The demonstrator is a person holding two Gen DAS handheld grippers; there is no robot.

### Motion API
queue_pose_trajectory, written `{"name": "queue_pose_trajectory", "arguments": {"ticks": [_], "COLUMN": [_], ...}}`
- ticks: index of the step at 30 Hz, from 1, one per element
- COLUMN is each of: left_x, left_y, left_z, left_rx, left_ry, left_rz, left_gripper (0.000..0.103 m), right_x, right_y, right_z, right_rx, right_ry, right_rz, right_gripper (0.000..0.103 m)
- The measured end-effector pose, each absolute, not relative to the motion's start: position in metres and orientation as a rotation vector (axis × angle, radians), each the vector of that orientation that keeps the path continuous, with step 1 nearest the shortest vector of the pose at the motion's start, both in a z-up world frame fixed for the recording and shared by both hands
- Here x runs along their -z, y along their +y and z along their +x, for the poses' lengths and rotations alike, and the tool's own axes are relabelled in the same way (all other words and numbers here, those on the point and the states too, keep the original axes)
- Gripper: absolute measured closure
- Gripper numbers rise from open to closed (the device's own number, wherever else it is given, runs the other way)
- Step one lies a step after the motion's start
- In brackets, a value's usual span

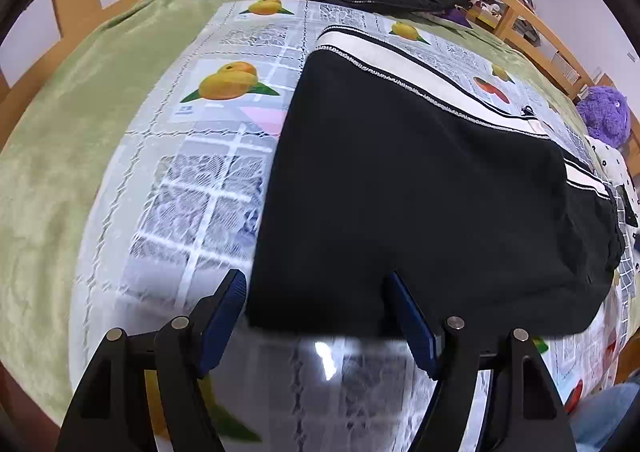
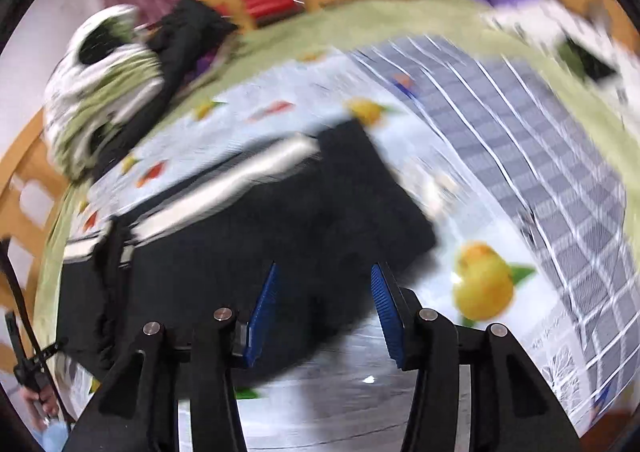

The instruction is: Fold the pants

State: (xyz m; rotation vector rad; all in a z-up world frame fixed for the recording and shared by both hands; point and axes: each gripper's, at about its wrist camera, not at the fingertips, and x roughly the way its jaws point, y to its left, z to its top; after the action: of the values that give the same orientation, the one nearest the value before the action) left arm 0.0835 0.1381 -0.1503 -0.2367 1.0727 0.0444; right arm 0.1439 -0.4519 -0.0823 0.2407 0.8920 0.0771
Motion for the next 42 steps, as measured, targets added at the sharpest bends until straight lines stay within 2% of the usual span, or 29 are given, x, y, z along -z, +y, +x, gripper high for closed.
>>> {"name": "queue_pose_trajectory", "arguments": {"ticks": [5,12,13,15,17,18,20,22,24,32,35,36,37,39,42], "left_x": [0.141,0.142,0.142,0.142,0.143,0.142,0.141,0.141,0.142,0.137,0.140,0.140,0.139,0.135,0.129], "left_y": [0.148,0.169,0.172,0.176,0.179,0.180,0.181,0.180,0.178,0.176,0.177,0.176,0.175,0.174,0.177], "left_z": [0.068,0.049,0.047,0.046,0.046,0.045,0.045,0.048,0.052,0.046,0.045,0.045,0.043,0.039,0.033], "left_rx": [-0.005,-0.017,-0.014,-0.007,-0.007,-0.004,0.008,0.030,0.048,0.073,0.077,0.080,0.082,0.077,0.066], "left_ry": [1.053,1.041,1.037,1.031,1.028,1.024,1.014,1.008,1.009,0.980,0.987,0.988,0.986,0.975,0.953], "left_rz": [-0.286,-0.322,-0.329,-0.333,-0.328,-0.326,-0.331,-0.344,-0.347,-0.347,-0.386,-0.388,-0.384,-0.365,-0.352], "left_gripper": [0.031,0.032,0.032,0.032,0.032,0.032,0.032,0.032,0.032,0.032,0.032,0.032,0.032,0.032,0.032], "right_x": [0.071,0.117,0.126,0.147,0.146,0.142,0.143,0.157,0.169,0.136,0.151,0.155,0.153,0.127,0.107], "right_y": [-0.336,-0.200,-0.195,-0.181,-0.191,-0.212,-0.238,-0.238,-0.232,-0.221,-0.218,-0.216,-0.213,-0.220,-0.235], "right_z": [0.177,0.227,0.231,0.241,0.241,0.242,0.243,0.245,0.241,0.189,0.181,0.180,0.177,0.169,0.163], "right_rx": [-0.312,-0.494,-0.497,-0.478,-0.497,-0.544,-0.548,-0.492,-0.467,-0.515,-0.536,-0.544,-0.551,-0.631,-0.697], "right_ry": [0.917,1.031,1.056,1.120,1.106,1.094,1.089,1.139,1.209,1.244,1.312,1.333,1.325,1.237,1.218], "right_rz": [0.153,-0.010,-0.016,-0.041,0.040,0.210,0.359,0.315,0.272,0.097,0.092,0.101,0.087,0.113,0.204], "right_gripper": [0.055,0.058,0.061,0.096,0.097,0.097,0.097,0.095,0.080,0.077,0.078,0.089,0.090,0.094,0.094]}}
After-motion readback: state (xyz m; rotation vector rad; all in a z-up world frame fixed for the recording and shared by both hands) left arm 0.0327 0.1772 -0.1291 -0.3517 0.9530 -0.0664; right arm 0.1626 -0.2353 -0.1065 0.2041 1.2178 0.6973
